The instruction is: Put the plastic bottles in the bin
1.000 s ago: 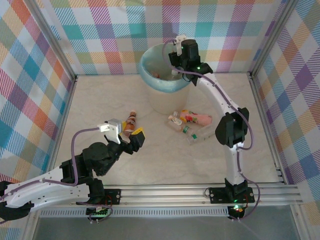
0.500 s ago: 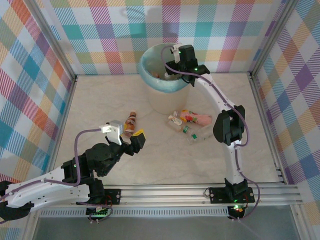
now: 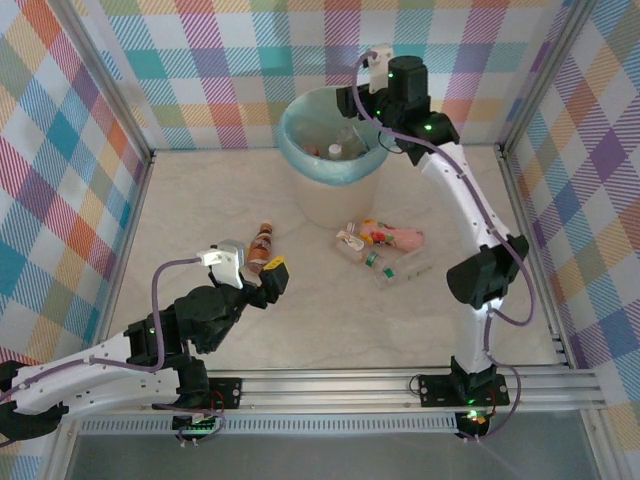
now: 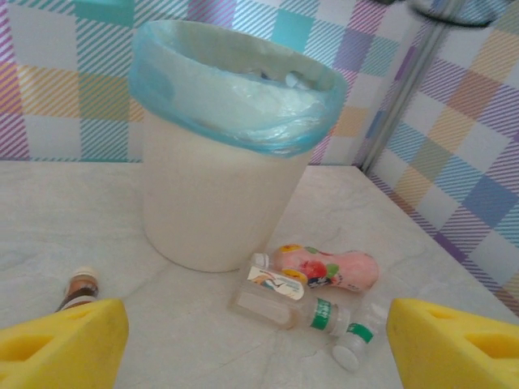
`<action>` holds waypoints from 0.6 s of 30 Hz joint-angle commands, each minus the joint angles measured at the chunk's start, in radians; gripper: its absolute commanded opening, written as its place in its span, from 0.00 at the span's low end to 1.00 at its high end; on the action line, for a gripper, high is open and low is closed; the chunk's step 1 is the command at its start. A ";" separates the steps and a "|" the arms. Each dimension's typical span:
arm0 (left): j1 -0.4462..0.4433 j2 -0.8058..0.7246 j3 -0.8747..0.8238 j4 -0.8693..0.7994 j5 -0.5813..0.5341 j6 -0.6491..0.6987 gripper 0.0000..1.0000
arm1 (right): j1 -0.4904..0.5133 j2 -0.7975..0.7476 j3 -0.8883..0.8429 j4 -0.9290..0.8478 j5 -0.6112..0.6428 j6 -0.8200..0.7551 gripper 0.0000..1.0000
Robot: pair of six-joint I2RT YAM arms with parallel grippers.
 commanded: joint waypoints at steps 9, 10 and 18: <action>0.045 0.009 0.020 -0.251 -0.191 -0.242 0.89 | 0.006 0.058 0.015 -0.086 -0.105 0.044 0.51; 0.046 0.004 0.016 -0.254 -0.192 -0.248 0.89 | 0.006 0.073 0.017 -0.094 -0.113 0.048 0.50; 0.054 -0.014 0.024 -0.289 -0.191 -0.256 0.89 | -0.008 0.294 0.227 -0.261 -0.134 0.046 0.42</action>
